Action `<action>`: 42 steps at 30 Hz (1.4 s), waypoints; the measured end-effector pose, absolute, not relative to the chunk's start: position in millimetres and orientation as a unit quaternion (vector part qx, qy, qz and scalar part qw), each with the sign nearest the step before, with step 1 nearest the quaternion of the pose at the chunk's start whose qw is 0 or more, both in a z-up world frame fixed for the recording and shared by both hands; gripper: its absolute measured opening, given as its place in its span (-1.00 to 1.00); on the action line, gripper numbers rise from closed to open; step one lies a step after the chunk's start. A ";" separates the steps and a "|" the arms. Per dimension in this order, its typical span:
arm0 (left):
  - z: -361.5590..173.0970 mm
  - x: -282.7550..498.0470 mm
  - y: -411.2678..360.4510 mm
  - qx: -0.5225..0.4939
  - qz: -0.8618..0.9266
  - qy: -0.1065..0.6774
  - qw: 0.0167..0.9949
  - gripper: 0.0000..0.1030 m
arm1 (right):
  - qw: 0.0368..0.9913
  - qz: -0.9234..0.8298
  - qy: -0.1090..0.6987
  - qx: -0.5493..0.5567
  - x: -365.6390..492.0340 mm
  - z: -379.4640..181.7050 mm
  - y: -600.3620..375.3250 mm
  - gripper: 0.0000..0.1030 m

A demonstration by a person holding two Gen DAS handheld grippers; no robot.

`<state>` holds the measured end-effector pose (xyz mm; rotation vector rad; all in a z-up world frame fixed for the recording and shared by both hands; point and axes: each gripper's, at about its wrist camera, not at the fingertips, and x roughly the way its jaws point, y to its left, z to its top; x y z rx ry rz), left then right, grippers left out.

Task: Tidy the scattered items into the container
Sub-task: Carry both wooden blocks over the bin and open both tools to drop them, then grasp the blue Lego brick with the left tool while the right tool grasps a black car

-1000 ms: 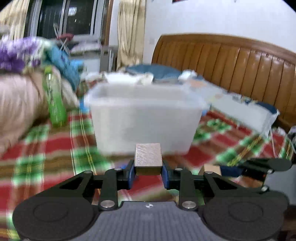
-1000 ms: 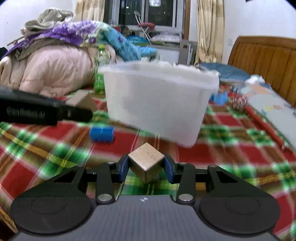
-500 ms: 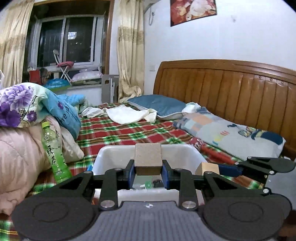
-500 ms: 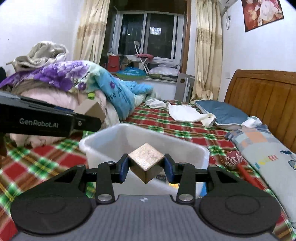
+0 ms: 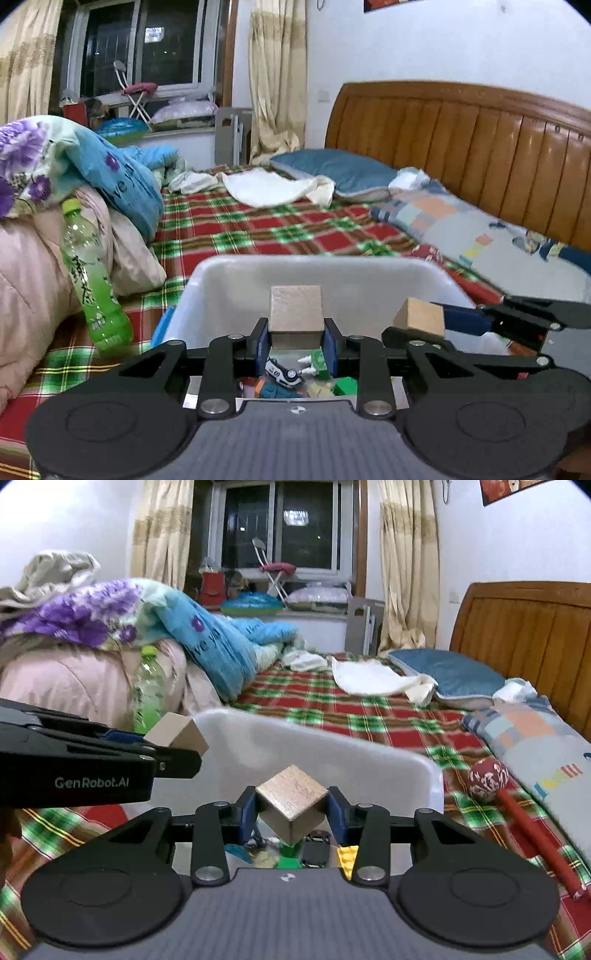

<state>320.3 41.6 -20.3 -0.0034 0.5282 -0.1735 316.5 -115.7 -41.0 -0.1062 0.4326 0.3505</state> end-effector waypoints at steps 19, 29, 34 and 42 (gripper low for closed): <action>-18.7 256.5 46.0 -0.001 -0.095 0.228 0.969 0.21 | 0.972 0.150 0.173 -0.057 271.0 -29.7 -125.0 0.26; -58.7 212.2 65.6 -0.028 -0.085 0.261 0.961 0.23 | 0.964 0.162 0.186 -0.097 218.2 -47.2 -116.3 0.26; -83.7 205.1 76.7 -0.039 -0.072 0.288 0.954 0.23 | 0.955 0.165 0.229 -0.090 206.6 -79.3 -116.0 0.26; -112.7 206.7 79.0 -0.027 -0.064 0.314 0.947 0.23 | 0.938 0.170 0.292 -0.078 204.5 -124.8 -115.8 0.49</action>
